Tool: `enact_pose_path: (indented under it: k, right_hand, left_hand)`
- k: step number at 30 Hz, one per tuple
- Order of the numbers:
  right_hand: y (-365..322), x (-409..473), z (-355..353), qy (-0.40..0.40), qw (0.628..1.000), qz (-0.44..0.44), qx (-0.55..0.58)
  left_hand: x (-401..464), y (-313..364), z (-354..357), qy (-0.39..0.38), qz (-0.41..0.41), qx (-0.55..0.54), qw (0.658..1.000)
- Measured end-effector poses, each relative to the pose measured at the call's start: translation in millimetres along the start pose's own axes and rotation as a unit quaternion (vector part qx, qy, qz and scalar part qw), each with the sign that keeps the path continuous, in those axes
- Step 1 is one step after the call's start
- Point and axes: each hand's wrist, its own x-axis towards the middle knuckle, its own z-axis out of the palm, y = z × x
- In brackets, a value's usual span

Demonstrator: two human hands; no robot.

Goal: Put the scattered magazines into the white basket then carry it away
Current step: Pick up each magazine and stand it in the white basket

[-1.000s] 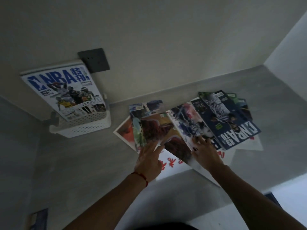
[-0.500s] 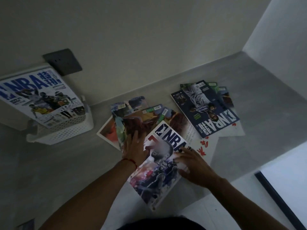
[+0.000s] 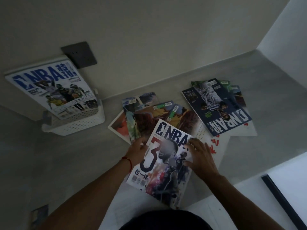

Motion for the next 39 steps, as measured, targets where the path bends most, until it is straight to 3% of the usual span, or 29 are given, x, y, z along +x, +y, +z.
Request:
enact_pose_path:
  k: [4,7,11,13,15,16,18,22,23,28,32,39]
  right_hand:
    - [-25,1,4,0.082,0.986,0.095,0.115]
    - [-68,6,7,0.109,0.958,0.079,0.255]
    - [-148,25,-4,0.015,0.93,-0.012,0.366]
    - [-188,38,-11,-0.059,0.878,0.005,0.475]
    - [-217,52,-16,-0.082,0.824,0.01,0.561]
    - [-228,60,-20,-0.091,0.816,0.016,0.571]
    - [-246,72,-31,-0.106,0.828,0.008,0.551]
    - [-287,108,-64,-0.031,0.939,-0.11,0.323]
    - [-301,118,-74,0.0,0.951,-0.126,0.282]
    - [-366,172,-124,0.157,0.948,-0.158,0.227]
    - [-397,212,-137,0.149,0.955,-0.123,0.224]
    - [-395,255,-94,0.104,0.958,-0.056,0.262]
  left_hand:
    - [-29,-17,-29,0.047,0.048,-0.079,0.995]
    - [-48,-31,-64,0.128,0.06,-0.182,0.973]
    - [-60,-60,-125,0.177,0.054,-0.268,0.945]
    - [-64,-73,-154,0.192,0.047,-0.315,0.928]
    - [-69,-85,-181,0.213,0.051,-0.341,0.914]
    - [-72,-91,-193,0.227,0.05,-0.35,0.908]
    - [-77,-103,-215,0.251,0.048,-0.363,0.896]
    - [-82,-110,-259,0.28,0.08,-0.357,0.887]
    - [-81,-109,-273,0.291,0.085,-0.348,0.887]
    - [-66,-96,-349,0.38,0.13,-0.201,0.893]
    - [-41,-90,-385,0.46,0.137,-0.09,0.873]
    - [20,-115,-387,0.41,0.019,-0.157,0.898]
